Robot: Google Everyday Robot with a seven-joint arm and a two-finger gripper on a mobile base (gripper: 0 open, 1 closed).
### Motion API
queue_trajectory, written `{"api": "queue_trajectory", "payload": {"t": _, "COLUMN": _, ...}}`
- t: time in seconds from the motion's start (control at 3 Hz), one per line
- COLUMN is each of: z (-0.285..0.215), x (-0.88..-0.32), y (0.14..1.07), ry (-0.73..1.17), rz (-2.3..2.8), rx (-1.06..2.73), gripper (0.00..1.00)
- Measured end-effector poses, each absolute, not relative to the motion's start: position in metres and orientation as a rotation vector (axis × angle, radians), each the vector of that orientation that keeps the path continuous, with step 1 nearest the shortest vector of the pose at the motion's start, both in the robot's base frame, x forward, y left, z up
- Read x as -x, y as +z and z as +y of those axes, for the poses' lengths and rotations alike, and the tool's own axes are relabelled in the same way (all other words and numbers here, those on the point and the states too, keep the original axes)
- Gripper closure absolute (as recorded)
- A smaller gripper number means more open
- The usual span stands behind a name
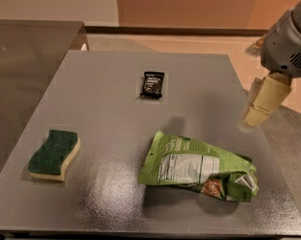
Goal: Pick rxbar chocolate
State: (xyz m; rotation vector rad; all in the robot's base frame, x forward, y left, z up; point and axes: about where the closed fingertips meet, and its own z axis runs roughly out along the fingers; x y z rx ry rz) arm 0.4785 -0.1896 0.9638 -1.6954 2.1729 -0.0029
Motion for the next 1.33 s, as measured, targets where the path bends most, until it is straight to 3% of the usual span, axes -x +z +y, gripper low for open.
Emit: {"api": "queue_trajectory", "payload": {"t": 1.33, "z": -0.098, "x": -0.622, "y": 0.891, "ry": 0.305, "rz": 2.003, "rx": 1.587, "gripper": 0.0}}
